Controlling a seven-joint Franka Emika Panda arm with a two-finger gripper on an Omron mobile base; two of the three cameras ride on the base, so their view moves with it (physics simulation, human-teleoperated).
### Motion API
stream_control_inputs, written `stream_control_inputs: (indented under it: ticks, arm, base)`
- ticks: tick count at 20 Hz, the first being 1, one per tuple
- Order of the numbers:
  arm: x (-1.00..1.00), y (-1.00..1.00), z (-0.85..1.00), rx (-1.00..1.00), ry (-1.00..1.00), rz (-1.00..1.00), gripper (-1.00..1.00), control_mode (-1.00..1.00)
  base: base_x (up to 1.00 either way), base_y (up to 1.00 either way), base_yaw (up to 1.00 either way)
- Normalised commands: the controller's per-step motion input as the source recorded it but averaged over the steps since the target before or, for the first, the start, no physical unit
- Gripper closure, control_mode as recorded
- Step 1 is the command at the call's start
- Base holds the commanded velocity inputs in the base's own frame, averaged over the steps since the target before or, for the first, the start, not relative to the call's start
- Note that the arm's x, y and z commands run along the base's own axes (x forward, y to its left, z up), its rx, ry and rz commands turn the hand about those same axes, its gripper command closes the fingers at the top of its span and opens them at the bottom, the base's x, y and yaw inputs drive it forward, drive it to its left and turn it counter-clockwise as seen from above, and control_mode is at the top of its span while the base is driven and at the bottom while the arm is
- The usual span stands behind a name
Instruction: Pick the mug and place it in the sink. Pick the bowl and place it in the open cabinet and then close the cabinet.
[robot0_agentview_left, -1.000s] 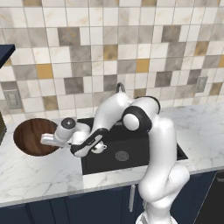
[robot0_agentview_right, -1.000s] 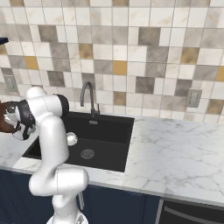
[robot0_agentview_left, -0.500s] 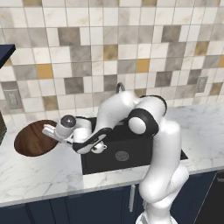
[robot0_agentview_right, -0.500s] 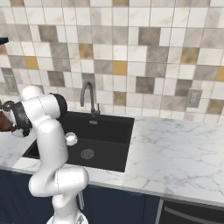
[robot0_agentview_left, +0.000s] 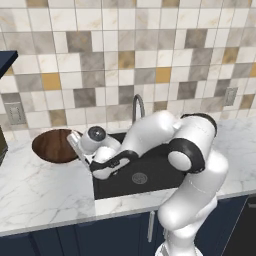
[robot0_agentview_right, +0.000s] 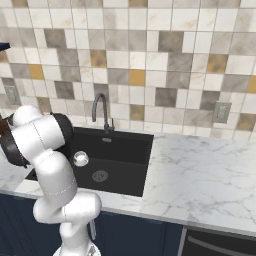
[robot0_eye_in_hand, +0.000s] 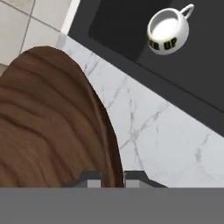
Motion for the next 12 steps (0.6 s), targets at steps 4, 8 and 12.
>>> stream_control_inputs:
  ticks: [4,8,12]
  arm:
    - [-0.07,-0.03,0.89,0.21,0.15,-0.29,1.00,-1.00]
    - [-0.02,0.03,0.91,0.07,0.19,-0.18,1.00,-1.00]
    - [-0.38,-0.01,1.00,0.00,0.15,-0.14,1.00,-1.00]
  base:
    - [0.00,0.00,0.00]
    - [0.00,0.00,0.00]
    - [0.00,0.00,0.00]
